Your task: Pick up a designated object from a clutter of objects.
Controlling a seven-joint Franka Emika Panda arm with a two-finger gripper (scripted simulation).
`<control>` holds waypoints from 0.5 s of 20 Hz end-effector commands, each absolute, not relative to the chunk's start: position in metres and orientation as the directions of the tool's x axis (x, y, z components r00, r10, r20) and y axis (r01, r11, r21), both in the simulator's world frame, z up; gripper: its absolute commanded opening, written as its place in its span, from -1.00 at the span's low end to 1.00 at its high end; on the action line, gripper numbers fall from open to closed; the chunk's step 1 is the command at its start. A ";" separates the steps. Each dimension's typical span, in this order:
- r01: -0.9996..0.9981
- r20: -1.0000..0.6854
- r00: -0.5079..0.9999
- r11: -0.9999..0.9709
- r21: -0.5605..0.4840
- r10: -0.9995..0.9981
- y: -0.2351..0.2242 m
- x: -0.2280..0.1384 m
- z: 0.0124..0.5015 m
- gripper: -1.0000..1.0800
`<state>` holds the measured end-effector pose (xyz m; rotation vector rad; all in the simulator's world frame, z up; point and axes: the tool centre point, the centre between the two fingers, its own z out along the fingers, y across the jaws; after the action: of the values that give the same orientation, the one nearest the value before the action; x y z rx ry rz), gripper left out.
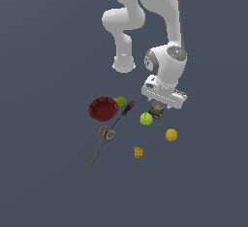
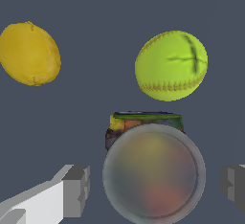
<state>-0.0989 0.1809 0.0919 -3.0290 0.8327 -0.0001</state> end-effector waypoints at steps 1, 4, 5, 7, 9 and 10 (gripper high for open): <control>-0.512 -0.001 0.859 -0.859 0.000 -0.512 0.181 -0.100 0.080 0.92; -0.512 -0.001 0.859 -0.859 0.000 -0.512 0.181 -0.100 0.068 0.92; -0.512 -0.001 0.859 -0.859 0.000 -0.512 0.181 -0.100 0.065 0.92; -0.512 -0.001 0.859 -0.859 0.000 -0.512 0.181 -0.100 0.061 0.92; -0.513 0.000 0.859 -0.859 0.000 -0.513 0.181 -0.100 0.059 0.92; -0.513 0.000 0.859 -0.859 0.000 -0.513 0.181 -0.100 0.059 0.92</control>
<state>-0.1001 0.1809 0.0599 -3.0289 0.8353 0.0021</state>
